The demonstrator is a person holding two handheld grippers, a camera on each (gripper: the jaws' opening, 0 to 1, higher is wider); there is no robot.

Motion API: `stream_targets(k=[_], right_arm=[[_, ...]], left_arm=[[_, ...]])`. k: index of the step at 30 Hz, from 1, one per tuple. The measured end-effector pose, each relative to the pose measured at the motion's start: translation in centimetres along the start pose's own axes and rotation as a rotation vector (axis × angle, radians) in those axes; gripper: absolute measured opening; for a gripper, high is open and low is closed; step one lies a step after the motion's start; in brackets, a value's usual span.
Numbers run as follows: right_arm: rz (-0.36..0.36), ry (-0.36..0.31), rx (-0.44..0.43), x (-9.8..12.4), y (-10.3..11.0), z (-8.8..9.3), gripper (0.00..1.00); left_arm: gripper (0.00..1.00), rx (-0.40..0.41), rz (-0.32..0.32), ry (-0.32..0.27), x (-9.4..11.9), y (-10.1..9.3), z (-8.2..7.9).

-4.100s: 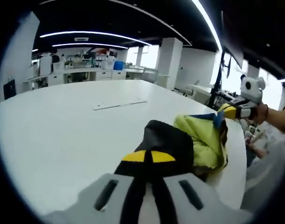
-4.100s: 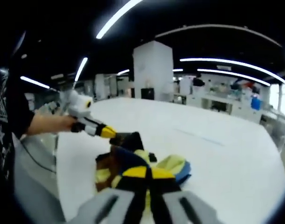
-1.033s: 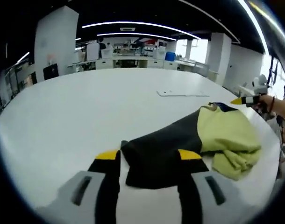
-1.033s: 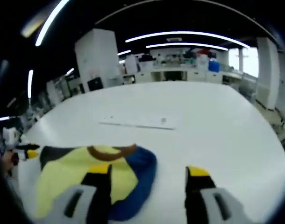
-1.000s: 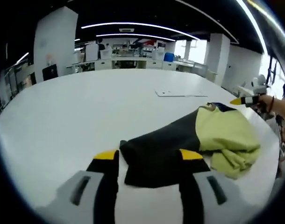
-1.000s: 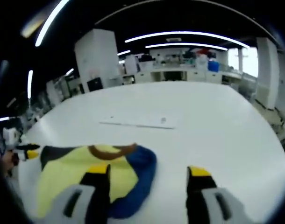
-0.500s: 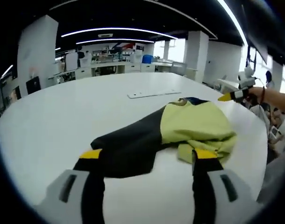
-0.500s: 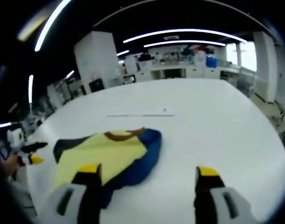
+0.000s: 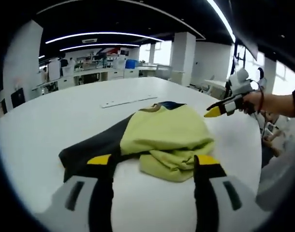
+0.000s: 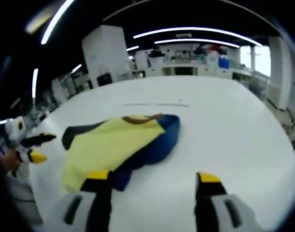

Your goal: Fold the garment on the visible template until the final outline fits inside the template.

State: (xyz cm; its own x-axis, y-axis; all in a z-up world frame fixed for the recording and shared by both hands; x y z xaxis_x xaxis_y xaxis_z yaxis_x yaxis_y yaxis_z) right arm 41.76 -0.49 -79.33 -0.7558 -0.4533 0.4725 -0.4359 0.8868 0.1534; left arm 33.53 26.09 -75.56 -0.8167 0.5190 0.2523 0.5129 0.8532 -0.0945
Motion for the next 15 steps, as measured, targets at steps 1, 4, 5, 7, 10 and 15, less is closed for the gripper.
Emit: stream_targets(k=[1,4,5,7,10,15], right_arm=[[-0.002,0.003,0.004,0.0,0.2,0.1,0.65],[-0.018,0.014,0.026,-0.3,1.2,0.8,0.63],[-0.024,0.013,0.030,-0.4,1.3,1.0,0.62],[-0.035,0.015,0.040,-0.4,2.2,1.2,0.60],[-0.046,0.020,0.068,-0.7,2.5,1.7,0.55],[-0.044,0.025,0.102,-1.2,3.2,2.8,0.44]], left_arm=[[0.58,0.001,0.010,0.001,-0.2,-0.4,0.0],[0.55,-0.014,0.052,0.005,-0.9,-1.9,0.1],[0.54,-0.017,0.055,0.008,-1.0,-2.2,0.1],[0.51,-0.021,0.067,0.017,-1.3,-2.9,0.4],[0.49,-0.009,0.083,0.033,-1.9,-3.6,1.1],[0.42,-0.008,0.101,0.050,-2.9,-5.0,2.3]])
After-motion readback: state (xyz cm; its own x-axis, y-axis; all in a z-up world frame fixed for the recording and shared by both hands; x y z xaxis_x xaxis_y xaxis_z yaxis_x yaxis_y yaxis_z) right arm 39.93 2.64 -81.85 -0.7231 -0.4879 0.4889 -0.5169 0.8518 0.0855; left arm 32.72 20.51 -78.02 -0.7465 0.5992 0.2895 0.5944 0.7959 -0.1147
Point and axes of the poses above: the point that each gripper's makers call its tool centre point, and the gripper's own axes: x roughly backward along the fingers, y roughly to its left, z roughly out of its underside, the point moved 3 cm from there along x, roughly backward along the fingers, and after that the axes turned 10 degrees about -y, right-handed, at the moved point
